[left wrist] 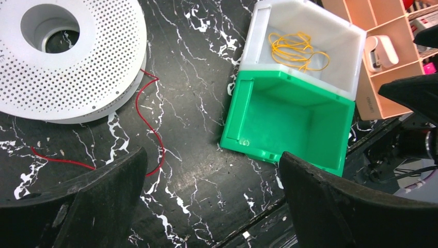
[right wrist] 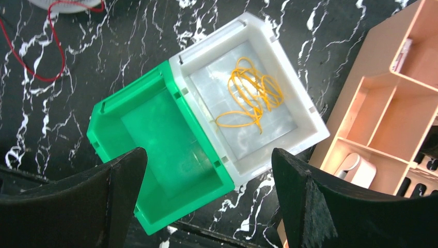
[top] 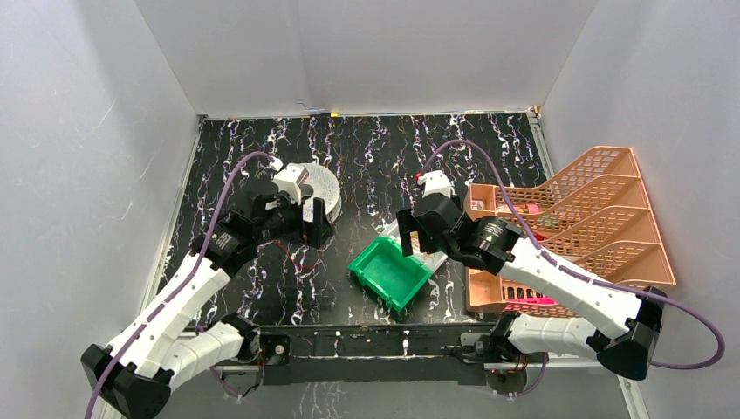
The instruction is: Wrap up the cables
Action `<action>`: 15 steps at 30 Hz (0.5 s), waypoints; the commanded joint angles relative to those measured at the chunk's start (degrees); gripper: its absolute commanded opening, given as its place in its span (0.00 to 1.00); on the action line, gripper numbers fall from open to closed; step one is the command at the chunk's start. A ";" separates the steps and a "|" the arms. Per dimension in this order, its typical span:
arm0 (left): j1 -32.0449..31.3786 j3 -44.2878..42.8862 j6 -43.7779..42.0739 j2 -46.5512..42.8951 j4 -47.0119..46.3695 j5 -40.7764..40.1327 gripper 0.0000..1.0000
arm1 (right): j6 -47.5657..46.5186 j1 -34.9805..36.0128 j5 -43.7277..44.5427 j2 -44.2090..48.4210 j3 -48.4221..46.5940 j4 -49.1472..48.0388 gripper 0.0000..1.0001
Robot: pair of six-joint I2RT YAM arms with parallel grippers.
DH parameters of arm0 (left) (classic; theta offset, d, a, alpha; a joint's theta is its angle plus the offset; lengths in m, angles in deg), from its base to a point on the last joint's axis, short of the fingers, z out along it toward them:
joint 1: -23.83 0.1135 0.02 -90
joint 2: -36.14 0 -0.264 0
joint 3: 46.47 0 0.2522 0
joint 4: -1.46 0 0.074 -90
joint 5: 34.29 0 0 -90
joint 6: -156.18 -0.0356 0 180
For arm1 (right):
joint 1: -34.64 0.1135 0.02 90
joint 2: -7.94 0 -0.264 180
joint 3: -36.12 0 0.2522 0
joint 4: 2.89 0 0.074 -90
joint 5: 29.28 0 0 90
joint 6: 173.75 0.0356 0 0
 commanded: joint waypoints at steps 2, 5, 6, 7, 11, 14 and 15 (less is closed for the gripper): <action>0.16 1.88 -1.87 -2.34 -1.18 -1.11 0.98 | 1.99 -0.04 -4.50 -1.39 -3.53 2.95 0.95; 0.15 3.83 -2.09 -3.15 -1.89 -1.07 0.98 | 5.71 -0.04 -5.03 -4.14 -3.48 5.51 0.93; 0.15 4.47 -2.10 -3.45 -2.09 -1.02 0.98 | 7.13 -0.04 -5.32 -4.95 -3.21 6.15 0.92; 0.20 5.10 -2.09 -3.79 -2.35 -0.96 0.98 | 8.46 -0.04 -5.83 -5.71 -2.89 6.34 0.91; 0.15 7.75 -2.04 -4.87 -3.68 -0.54 0.98 | 12.30 -0.04 -6.59 -7.89 -1.19 5.45 0.85; 0.15 9.23 -2.00 -5.58 -4.53 0.89 0.98 | 12.78 -0.04 -5.53 -9.65 -0.75 4.20 0.83; 0.20 9.27 -2.20 -5.54 -4.39 1.19 0.98 | 12.54 -0.04 -4.56 -10.44 -0.61 3.65 0.82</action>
